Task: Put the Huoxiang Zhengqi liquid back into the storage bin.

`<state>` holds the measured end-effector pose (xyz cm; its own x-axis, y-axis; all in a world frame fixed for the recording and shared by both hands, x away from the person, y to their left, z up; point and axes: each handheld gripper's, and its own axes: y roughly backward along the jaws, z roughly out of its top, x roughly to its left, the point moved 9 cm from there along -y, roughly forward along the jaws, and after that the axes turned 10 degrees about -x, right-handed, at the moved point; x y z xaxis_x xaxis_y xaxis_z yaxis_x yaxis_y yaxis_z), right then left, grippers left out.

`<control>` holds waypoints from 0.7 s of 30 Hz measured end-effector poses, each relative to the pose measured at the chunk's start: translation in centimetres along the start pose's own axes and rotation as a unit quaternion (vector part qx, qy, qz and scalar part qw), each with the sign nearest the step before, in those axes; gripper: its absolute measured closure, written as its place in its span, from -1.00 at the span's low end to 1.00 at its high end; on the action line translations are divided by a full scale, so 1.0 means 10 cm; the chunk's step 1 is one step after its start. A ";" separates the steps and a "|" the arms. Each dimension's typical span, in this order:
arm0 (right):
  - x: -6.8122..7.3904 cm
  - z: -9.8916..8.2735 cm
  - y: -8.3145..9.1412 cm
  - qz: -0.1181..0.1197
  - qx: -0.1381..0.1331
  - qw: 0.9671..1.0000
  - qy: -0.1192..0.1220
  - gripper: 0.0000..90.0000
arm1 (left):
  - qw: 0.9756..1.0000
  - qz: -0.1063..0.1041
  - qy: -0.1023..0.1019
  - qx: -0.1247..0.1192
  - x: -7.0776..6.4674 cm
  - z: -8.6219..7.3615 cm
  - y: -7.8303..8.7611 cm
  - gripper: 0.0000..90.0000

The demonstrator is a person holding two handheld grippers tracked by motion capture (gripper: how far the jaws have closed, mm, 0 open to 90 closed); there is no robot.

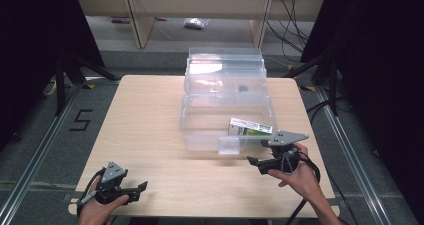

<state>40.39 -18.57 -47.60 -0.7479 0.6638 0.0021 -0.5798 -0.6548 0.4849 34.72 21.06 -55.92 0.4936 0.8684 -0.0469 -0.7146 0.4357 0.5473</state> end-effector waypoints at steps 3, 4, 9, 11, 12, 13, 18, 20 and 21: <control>0.02 -0.02 0.03 -0.005 -0.005 1.000 0.003 -0.46 | 1.000 -0.003 0.002 -0.004 0.00 0.00 -0.01 -0.66; 0.03 -0.03 0.02 -0.004 -0.007 1.000 0.002 -0.46 | 1.000 -0.004 0.001 -0.003 0.00 0.00 -0.01 -0.66; 0.10 -0.09 0.04 -0.003 -0.007 1.000 0.002 -0.52 | 1.000 -0.004 0.002 -0.004 -0.01 0.00 -0.01 -0.66; 0.11 -0.11 0.05 -0.006 -0.008 1.000 0.004 -0.56 | 1.000 -0.005 0.001 -0.003 -0.01 0.00 -0.01 -0.66; 0.12 -0.12 0.05 -0.006 -0.007 1.000 0.007 -0.60 | 1.000 -0.006 0.000 -0.002 -0.01 0.00 -0.01 -0.66; 0.12 -0.14 0.04 -0.008 -0.005 1.000 0.004 -0.62 | 1.000 -0.006 0.000 -0.002 -0.01 0.00 0.00 -0.66; 0.18 -0.22 0.03 -0.011 -0.002 1.000 0.001 -0.64 | 1.000 -0.006 -0.001 -0.001 -0.01 0.00 0.00 -0.66; 0.20 -0.25 0.02 -0.007 -0.002 1.000 0.004 -0.64 | 1.000 -0.007 -0.001 -0.001 -0.01 0.00 -0.01 -0.66; 0.21 -0.26 0.01 -0.005 -0.001 1.000 0.007 -0.64 | 1.000 -0.007 -0.002 0.000 -0.01 0.00 -0.01 -0.66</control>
<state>37.88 -18.21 -49.81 -0.7465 0.6653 -0.0145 -0.5876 -0.6488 0.4836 34.71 20.97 -55.97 0.5053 0.8614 -0.0513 -0.7078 0.4477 0.5464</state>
